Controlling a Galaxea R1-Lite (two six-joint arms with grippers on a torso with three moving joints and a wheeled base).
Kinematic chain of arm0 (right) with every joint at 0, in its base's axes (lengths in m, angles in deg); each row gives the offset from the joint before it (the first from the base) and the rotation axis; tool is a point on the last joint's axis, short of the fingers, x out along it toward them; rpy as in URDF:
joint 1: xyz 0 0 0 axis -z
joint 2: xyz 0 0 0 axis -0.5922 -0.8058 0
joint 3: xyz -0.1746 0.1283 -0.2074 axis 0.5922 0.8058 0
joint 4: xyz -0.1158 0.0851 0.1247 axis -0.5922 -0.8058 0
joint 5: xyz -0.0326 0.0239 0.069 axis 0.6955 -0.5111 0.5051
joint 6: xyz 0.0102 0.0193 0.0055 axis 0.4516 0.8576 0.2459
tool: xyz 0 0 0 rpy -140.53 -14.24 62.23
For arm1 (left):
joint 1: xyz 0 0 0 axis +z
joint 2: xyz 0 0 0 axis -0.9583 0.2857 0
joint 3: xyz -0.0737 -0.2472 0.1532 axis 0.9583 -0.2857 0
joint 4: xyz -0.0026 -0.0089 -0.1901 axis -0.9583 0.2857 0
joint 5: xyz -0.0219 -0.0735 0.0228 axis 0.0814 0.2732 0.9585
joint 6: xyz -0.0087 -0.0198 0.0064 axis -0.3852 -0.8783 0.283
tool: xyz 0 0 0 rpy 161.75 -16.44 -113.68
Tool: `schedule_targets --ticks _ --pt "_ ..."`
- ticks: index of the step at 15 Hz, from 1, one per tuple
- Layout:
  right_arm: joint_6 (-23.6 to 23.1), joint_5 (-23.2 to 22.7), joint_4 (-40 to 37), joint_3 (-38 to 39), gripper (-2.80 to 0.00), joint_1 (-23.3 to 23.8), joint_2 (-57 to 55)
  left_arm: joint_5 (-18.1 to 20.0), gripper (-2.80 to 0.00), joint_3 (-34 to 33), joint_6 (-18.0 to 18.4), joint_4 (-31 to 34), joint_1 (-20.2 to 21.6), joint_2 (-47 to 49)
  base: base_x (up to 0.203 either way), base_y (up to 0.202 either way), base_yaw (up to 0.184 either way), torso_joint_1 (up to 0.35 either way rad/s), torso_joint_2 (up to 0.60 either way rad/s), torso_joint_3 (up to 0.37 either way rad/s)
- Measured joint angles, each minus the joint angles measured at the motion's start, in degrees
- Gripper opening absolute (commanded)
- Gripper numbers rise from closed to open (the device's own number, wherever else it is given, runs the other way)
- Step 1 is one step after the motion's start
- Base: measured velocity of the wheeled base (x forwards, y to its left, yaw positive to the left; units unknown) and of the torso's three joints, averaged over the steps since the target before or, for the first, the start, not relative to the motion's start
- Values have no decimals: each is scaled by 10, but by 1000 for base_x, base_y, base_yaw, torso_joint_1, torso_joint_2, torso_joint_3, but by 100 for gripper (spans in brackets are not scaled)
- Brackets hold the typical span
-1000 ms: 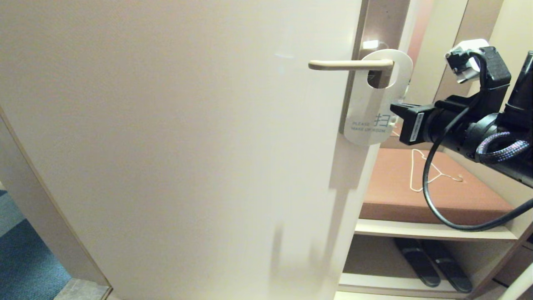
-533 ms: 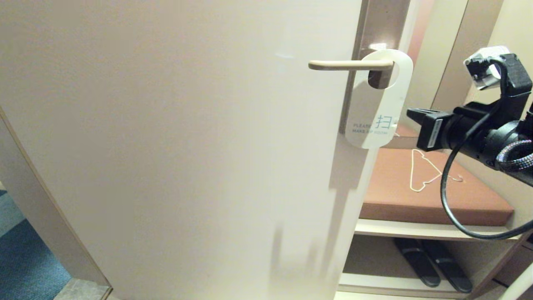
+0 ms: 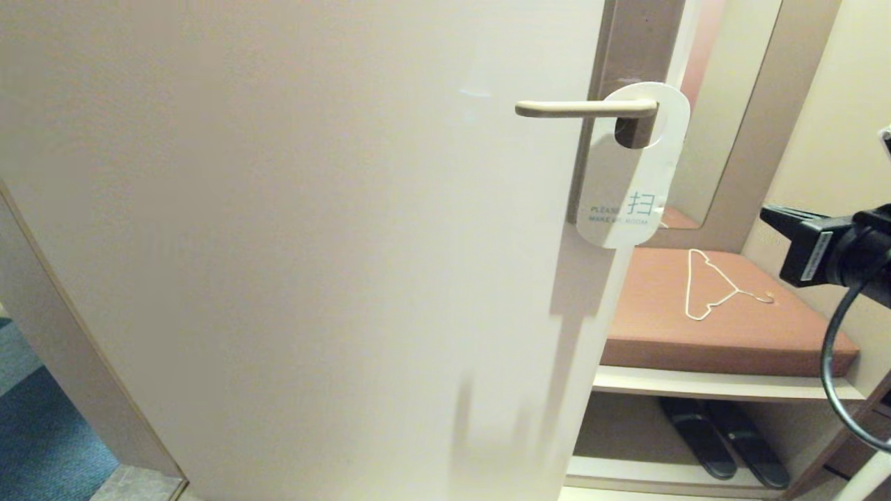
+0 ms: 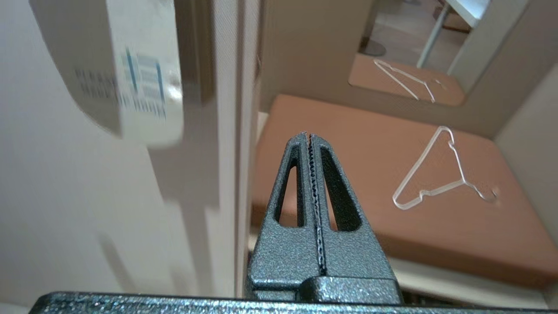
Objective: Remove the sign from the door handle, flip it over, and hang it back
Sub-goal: Take down the sign
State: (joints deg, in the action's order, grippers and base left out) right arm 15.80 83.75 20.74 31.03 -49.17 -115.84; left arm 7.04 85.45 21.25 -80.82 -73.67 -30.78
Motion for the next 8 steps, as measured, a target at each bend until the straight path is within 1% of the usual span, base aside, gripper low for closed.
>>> schedule_targets --ticks 3,8 --pt "2 0 -28 53 -280 11 57 0 -280 0 0 0 0 0 0 0 0 0 0 0" --pt "4 -16 -31 178 -280 65 161 0 -280 0 0 0 0 0 0 0 0 0 0 0"
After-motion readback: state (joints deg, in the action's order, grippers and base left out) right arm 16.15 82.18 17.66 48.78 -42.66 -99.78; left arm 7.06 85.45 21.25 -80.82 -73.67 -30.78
